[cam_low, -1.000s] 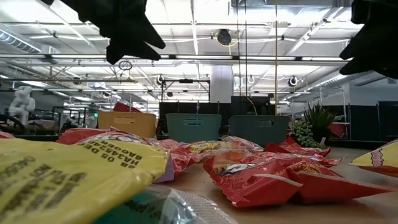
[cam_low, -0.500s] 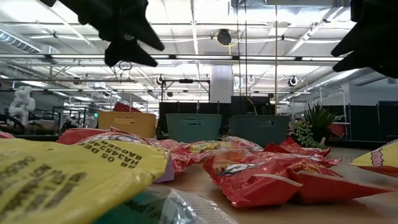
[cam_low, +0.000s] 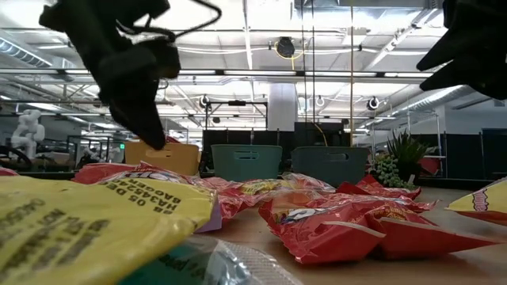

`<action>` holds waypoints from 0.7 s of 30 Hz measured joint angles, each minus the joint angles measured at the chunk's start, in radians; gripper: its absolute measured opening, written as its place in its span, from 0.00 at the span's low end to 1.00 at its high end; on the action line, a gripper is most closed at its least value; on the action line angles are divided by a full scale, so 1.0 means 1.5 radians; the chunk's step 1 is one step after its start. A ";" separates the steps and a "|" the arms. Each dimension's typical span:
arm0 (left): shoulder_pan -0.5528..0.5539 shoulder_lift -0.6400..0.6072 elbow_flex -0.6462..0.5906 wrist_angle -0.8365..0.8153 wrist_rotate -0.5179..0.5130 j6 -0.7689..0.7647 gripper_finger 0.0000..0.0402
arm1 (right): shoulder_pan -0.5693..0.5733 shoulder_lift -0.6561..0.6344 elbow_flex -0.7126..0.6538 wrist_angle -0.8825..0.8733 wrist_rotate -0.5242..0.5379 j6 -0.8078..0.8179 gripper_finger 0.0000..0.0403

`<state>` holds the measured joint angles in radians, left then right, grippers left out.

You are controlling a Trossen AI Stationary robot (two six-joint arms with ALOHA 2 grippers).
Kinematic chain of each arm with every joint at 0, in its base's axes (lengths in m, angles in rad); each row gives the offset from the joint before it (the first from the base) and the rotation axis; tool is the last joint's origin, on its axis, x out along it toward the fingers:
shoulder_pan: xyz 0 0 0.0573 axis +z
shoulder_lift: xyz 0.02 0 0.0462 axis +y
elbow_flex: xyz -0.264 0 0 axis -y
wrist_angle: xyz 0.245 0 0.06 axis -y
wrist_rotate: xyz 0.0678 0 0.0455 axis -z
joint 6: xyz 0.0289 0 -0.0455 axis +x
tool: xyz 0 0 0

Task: Sort candy
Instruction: Put the light orange gummy candy into the blue bin

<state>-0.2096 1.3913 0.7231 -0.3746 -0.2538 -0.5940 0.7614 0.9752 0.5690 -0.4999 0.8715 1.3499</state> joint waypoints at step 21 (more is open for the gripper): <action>0.001 0.139 0.011 0.000 0.029 -0.001 0.28 | -0.016 0.000 0.000 0.012 -0.003 -0.001 0.40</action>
<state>-0.2079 1.5999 0.7393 -0.3743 -0.2101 -0.5959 0.7380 0.9752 0.5694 -0.4812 0.8665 1.3491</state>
